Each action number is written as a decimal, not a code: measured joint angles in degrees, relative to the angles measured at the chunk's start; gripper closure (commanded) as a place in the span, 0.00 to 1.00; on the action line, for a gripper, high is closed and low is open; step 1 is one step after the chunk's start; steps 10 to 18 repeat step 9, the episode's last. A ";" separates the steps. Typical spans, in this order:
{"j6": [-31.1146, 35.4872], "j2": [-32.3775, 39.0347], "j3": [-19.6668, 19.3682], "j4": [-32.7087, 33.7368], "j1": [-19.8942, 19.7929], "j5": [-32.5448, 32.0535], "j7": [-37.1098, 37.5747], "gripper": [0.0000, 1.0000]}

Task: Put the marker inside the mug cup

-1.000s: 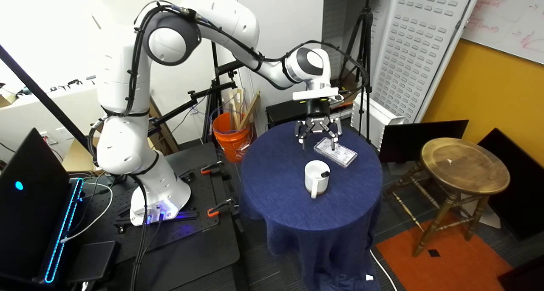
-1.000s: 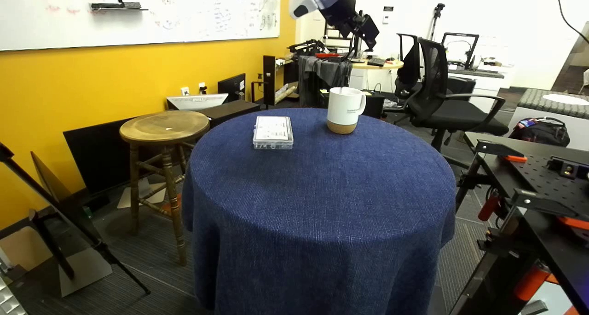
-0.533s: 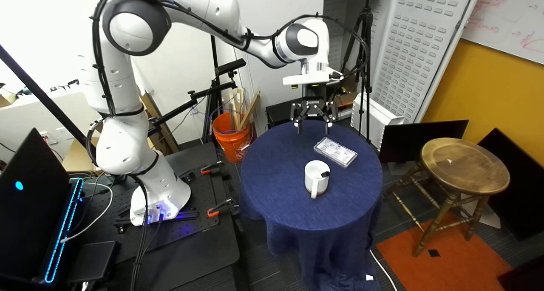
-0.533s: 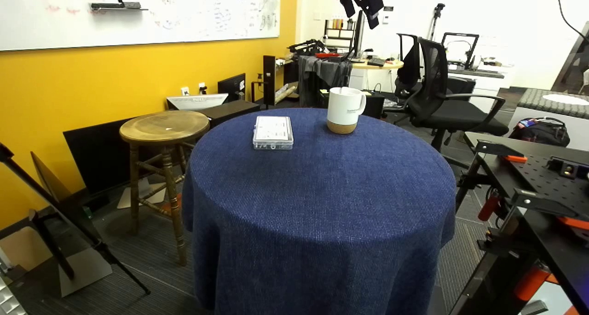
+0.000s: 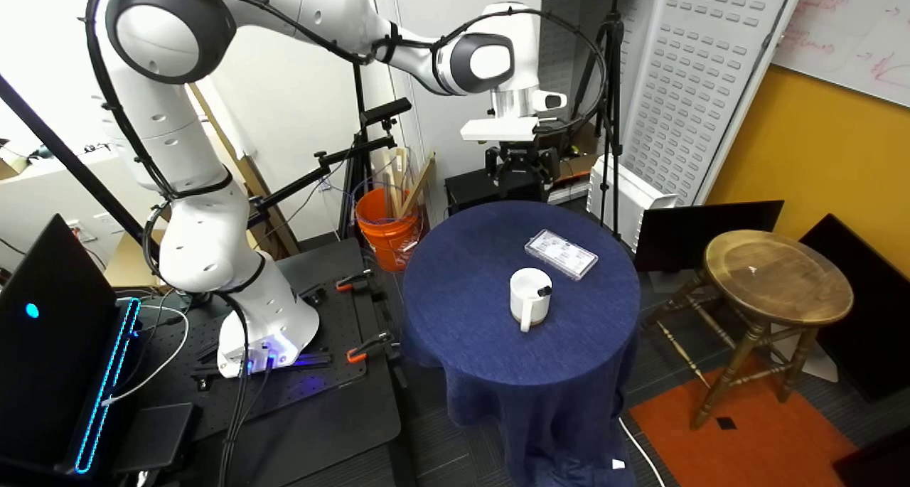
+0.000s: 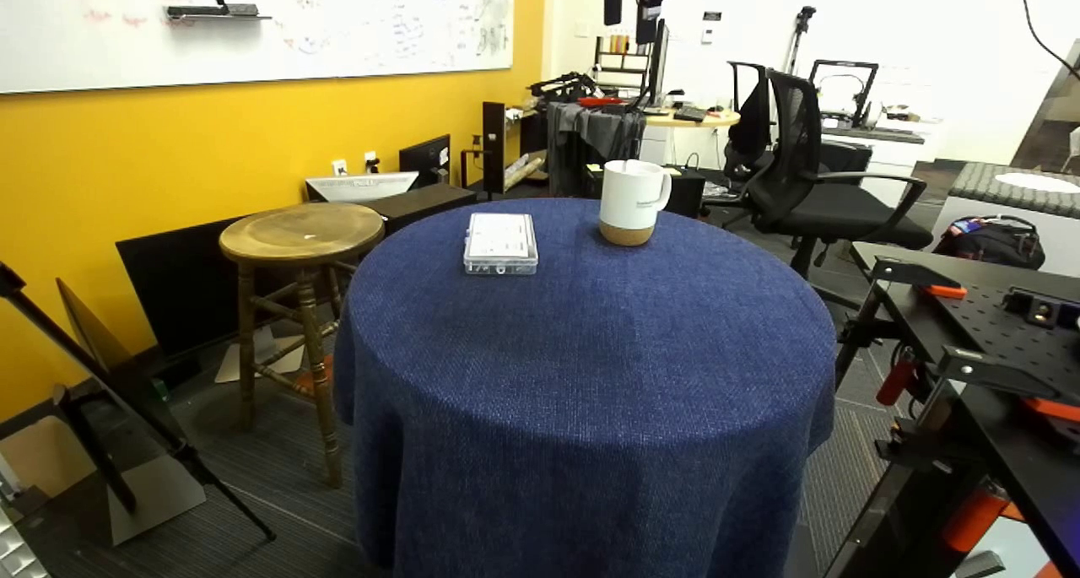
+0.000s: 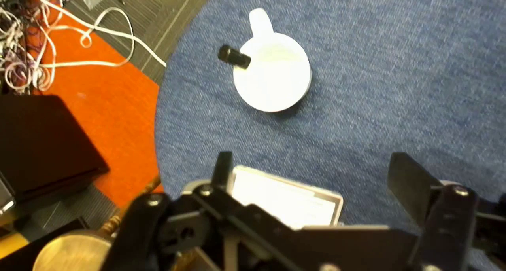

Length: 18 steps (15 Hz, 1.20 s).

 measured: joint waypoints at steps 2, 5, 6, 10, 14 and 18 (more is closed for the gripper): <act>7.42 -0.77 -0.02 -2.43 -0.06 3.79 -0.59 0.00; 16.65 -1.35 -0.02 -5.62 -0.09 8.65 -4.38 0.00; 17.50 -1.45 -0.02 -6.11 -0.09 9.00 -4.56 0.00; 17.61 -1.69 -0.02 -6.33 -0.09 9.05 -4.56 0.00; 17.61 -1.69 -0.02 -6.33 -0.09 9.05 -4.56 0.00; 17.61 -1.69 -0.02 -6.33 -0.09 9.05 -4.56 0.00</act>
